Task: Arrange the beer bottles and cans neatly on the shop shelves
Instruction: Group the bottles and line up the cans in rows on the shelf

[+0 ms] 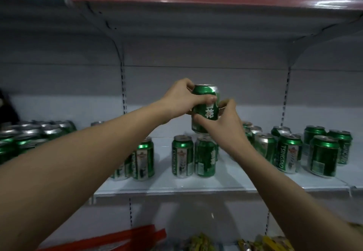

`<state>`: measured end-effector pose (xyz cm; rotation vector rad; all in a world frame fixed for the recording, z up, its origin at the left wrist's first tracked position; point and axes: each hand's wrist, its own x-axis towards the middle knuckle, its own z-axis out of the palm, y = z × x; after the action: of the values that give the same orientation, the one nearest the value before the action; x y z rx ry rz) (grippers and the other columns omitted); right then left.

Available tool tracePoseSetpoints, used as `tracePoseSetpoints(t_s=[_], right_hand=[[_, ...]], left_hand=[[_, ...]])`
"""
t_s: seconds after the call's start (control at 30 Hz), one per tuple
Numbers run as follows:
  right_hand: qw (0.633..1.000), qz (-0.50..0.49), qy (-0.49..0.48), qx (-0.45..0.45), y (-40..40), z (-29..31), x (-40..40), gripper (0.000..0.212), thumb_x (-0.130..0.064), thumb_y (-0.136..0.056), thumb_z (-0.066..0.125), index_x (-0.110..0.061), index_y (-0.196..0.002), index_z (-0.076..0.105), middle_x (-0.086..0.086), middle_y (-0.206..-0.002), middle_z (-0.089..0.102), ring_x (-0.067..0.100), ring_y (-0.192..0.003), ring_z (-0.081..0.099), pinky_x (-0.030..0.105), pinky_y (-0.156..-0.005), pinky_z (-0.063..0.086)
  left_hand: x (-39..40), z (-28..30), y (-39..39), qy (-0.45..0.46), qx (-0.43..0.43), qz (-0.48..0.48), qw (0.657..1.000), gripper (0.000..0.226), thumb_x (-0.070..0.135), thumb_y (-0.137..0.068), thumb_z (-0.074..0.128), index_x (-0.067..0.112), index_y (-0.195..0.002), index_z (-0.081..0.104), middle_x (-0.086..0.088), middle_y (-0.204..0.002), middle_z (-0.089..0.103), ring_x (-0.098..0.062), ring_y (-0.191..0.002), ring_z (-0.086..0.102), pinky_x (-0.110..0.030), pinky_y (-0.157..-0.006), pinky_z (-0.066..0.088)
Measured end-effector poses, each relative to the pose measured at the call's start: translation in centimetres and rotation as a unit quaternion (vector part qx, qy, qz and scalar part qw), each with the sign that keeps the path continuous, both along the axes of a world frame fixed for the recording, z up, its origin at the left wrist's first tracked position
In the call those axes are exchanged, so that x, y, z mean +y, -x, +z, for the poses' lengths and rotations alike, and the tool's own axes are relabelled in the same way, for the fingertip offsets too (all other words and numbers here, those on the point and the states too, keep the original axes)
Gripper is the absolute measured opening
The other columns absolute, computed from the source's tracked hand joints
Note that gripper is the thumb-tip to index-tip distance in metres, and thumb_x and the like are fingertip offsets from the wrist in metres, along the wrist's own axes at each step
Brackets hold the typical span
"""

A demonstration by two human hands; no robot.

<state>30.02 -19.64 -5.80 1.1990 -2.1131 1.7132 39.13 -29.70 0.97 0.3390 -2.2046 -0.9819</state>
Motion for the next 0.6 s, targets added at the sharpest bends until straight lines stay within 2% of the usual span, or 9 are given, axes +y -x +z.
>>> tracePoseSetpoints(t_s=[0.07,0.17,0.23,0.43,0.53,0.6], right_hand=[[0.995,0.077,-0.066,0.006,-1.3,1.3,-0.9,0.048,-0.05,-0.086,0.068,-0.025,-0.117,0.042,-0.01,-0.101,0.057,0.008,-0.088,0.06,0.033,-0.071,0.053],[0.978,0.18,-0.103,-0.012,-3.5,2.6,-3.3,0.037,-0.047,-0.096,0.056,-0.024,-0.124,0.049,-0.002,-0.109,0.062,0.013,-0.095,0.064,0.041,-0.083,0.058],[0.968,0.23,-0.1,-0.02,-5.1,3.4,-5.7,0.032,-0.045,-0.099,0.052,-0.023,-0.122,0.051,0.0,-0.112,0.063,0.014,-0.095,0.065,0.041,-0.084,0.059],[0.946,0.314,-0.073,-0.008,-10.2,7.8,-16.1,0.043,-0.052,-0.099,0.048,-0.02,-0.127,0.05,0.003,-0.112,0.062,0.021,-0.095,0.066,0.04,-0.079,0.061],[0.931,0.348,-0.11,0.012,-11.6,8.7,-22.0,0.043,-0.052,-0.098,0.049,-0.021,-0.128,0.051,0.0,-0.111,0.062,0.022,-0.093,0.067,0.04,-0.081,0.061],[0.913,0.38,-0.151,0.016,-12.2,8.7,-25.7,0.043,-0.049,-0.098,0.051,-0.02,-0.129,0.053,0.002,-0.117,0.062,0.025,-0.095,0.068,0.041,-0.084,0.06]], left_hand=[[-1.7,0.2,-3.0,-0.016,0.004,0.027,0.999,0.047,0.031,-0.077,0.082,0.012,-0.109,0.054,-0.004,-0.104,0.065,-0.018,-0.092,0.068,-0.034,-0.077,0.06],[-4.9,0.2,-7.5,-0.028,0.012,0.074,0.997,0.039,0.028,-0.079,0.08,0.015,-0.106,0.055,-0.005,-0.104,0.066,-0.019,-0.093,0.068,-0.035,-0.08,0.058],[-7.2,0.4,-10.2,-0.034,0.018,0.097,0.994,0.045,0.028,-0.078,0.08,0.013,-0.113,0.056,-0.004,-0.105,0.067,-0.018,-0.093,0.069,-0.033,-0.08,0.058],[-15.4,1.8,-16.9,-0.003,0.027,0.153,0.988,0.054,0.028,-0.079,0.078,0.012,-0.125,0.056,-0.001,-0.115,0.067,-0.015,-0.103,0.066,-0.034,-0.089,0.055],[-20.2,1.7,-19.0,0.037,-0.003,0.187,0.982,0.057,0.03,-0.079,0.078,0.016,-0.129,0.055,0.003,-0.117,0.066,-0.011,-0.106,0.063,-0.032,-0.089,0.053],[-23.5,1.2,-20.0,0.038,-0.024,0.19,0.981,0.057,0.024,-0.08,0.078,0.014,-0.131,0.054,0.001,-0.116,0.067,-0.015,-0.105,0.065,-0.033,-0.088,0.056]])
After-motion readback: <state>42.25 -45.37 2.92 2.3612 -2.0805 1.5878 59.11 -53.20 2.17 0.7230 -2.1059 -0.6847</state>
